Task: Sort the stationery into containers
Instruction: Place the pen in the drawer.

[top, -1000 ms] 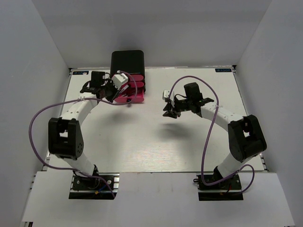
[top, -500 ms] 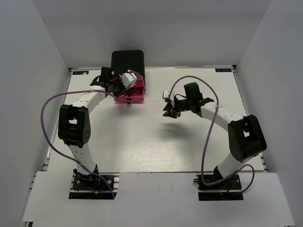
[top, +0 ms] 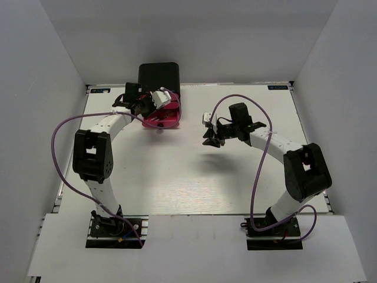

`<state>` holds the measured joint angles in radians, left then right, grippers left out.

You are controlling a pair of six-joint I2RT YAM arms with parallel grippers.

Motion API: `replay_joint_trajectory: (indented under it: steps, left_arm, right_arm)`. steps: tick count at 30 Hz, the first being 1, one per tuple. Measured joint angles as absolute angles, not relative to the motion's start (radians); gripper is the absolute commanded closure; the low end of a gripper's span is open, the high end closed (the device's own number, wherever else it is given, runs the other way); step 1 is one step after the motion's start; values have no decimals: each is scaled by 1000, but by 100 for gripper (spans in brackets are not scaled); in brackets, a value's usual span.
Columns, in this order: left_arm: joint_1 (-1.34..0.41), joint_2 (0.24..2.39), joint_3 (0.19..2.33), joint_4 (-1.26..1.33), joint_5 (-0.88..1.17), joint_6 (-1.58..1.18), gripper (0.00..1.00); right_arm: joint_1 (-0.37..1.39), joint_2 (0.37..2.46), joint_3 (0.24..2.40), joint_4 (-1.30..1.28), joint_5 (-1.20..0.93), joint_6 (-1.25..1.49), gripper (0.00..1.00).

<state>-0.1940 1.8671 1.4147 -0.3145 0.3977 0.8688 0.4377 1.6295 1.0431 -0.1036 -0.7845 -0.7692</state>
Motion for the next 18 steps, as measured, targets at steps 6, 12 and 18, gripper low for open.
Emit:
replay_joint_trajectory:
  steps: [6,12,18]
  left_arm:
    - [-200,1893,1414,-293,422,872,97]
    - [-209,1897,1408,-262,427,870,82]
    - [-218,1901,1382,-242,417,864,68]
  right_arm:
    - [437,1629,1043,-104,-785,-769,59]
    - [434,1629,1043,-105,-785,-770,59]
    - [433,1629,1043,-105,-785,-769,59]
